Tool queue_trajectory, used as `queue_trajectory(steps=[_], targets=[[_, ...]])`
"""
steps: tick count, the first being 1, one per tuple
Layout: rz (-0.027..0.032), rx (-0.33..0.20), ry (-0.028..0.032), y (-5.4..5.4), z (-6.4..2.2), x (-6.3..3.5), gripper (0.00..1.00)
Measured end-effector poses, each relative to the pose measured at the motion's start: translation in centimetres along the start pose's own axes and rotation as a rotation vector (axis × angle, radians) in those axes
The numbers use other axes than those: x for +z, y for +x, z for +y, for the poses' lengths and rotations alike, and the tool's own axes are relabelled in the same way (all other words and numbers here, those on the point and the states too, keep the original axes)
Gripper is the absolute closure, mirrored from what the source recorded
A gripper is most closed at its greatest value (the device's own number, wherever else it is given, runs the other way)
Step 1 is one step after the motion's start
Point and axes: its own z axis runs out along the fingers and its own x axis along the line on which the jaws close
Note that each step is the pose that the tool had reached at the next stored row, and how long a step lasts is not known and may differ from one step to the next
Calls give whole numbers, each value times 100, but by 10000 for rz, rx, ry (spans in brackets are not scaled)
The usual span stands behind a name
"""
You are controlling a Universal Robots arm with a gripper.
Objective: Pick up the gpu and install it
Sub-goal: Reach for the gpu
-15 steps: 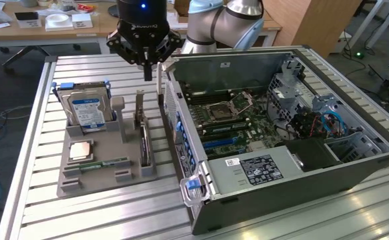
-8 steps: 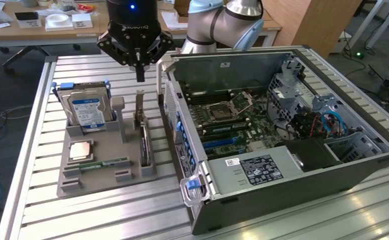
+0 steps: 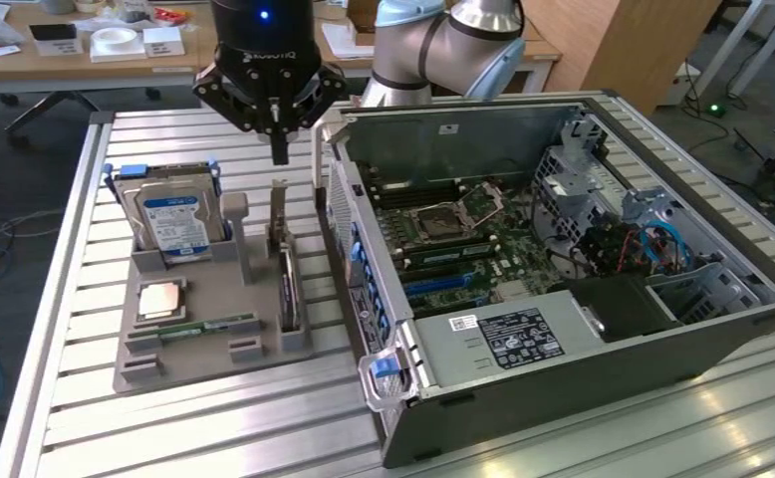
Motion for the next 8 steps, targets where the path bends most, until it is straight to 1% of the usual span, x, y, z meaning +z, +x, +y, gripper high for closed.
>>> queue_trajectory(steps=[8], targets=[[0,-1,0,6,-22,-1,89]])
